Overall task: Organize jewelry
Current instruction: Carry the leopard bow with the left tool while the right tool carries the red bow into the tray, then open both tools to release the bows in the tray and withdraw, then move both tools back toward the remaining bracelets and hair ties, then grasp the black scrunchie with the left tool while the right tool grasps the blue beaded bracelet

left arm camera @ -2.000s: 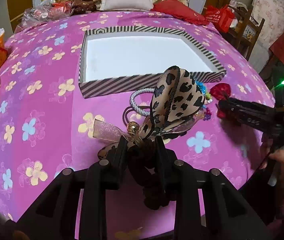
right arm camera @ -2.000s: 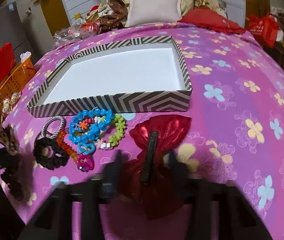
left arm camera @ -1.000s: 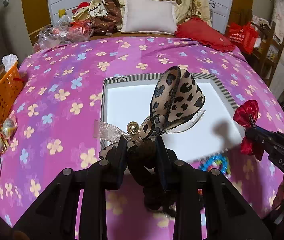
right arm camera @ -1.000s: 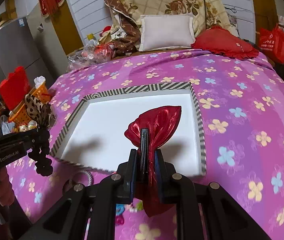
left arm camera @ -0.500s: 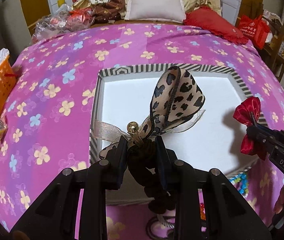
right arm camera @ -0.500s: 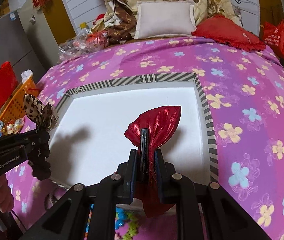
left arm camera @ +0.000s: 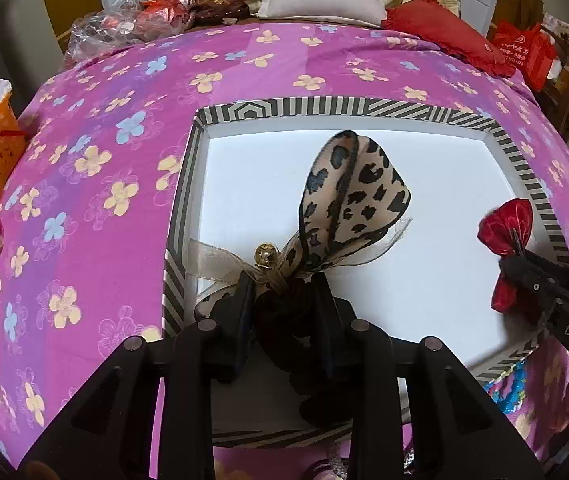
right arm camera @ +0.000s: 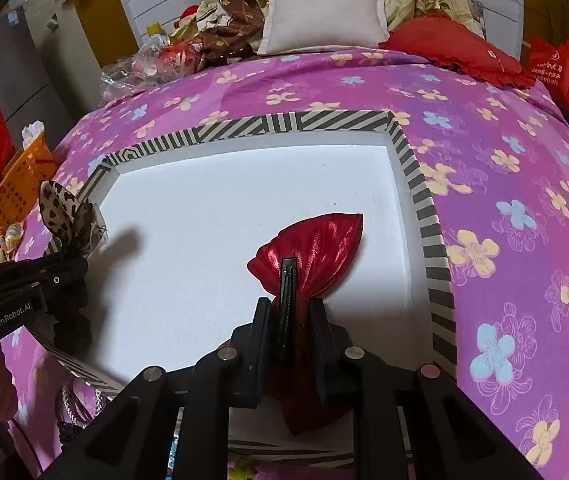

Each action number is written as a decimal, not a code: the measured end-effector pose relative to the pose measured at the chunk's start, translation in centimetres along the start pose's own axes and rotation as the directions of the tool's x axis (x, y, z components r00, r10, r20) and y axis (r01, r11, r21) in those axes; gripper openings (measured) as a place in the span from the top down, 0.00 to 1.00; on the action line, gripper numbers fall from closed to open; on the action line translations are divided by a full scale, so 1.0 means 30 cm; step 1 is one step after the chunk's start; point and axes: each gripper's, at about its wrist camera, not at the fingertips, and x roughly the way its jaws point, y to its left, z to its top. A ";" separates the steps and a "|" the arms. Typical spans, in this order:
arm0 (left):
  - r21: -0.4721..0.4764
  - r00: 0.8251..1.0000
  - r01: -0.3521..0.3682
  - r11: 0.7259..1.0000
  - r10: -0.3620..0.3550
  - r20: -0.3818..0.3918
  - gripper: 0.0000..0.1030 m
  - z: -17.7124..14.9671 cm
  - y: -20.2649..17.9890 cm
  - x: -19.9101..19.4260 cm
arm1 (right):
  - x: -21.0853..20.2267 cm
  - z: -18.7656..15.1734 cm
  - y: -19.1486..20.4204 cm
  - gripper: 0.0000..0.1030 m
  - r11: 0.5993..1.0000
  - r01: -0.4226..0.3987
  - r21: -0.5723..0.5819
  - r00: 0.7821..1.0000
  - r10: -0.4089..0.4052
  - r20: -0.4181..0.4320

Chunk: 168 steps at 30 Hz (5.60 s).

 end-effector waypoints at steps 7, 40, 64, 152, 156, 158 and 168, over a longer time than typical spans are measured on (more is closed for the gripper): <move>0.016 0.999 -0.031 0.999 0.031 0.020 0.66 -0.004 -0.010 -0.006 | -0.017 -0.002 0.018 0.55 1.000 -0.015 -0.004 1.000 0.015 0.012; -0.067 0.990 0.065 0.996 -0.055 0.133 0.33 -0.340 0.079 -0.379 | -0.394 -0.245 0.118 0.31 0.999 0.047 -0.025 0.989 -0.043 0.145; -0.094 0.990 0.109 0.990 -0.100 0.095 0.32 -0.503 0.095 -0.412 | -0.458 -0.380 0.121 0.31 0.998 0.058 -0.024 0.990 -0.055 0.126; -0.058 0.948 0.305 0.951 -0.297 0.110 0.93 -0.402 0.043 -0.402 | -0.440 -0.304 0.190 0.92 0.986 -0.109 -0.124 0.975 0.130 0.178; -0.050 0.950 0.296 0.954 -0.289 0.122 0.93 -0.399 0.039 -0.423 | -0.465 -0.298 0.192 0.92 0.986 -0.107 -0.130 0.973 0.130 0.190; -0.045 0.950 0.291 0.956 -0.283 0.128 0.93 -0.394 0.036 -0.435 | -0.474 -0.294 0.190 0.92 0.986 -0.106 -0.130 0.972 0.130 0.195; -0.033 0.956 0.264 0.964 -0.257 0.141 0.93 -0.371 0.026 -0.454 | -0.500 -0.280 0.184 0.92 0.987 -0.100 -0.129 0.970 0.126 0.209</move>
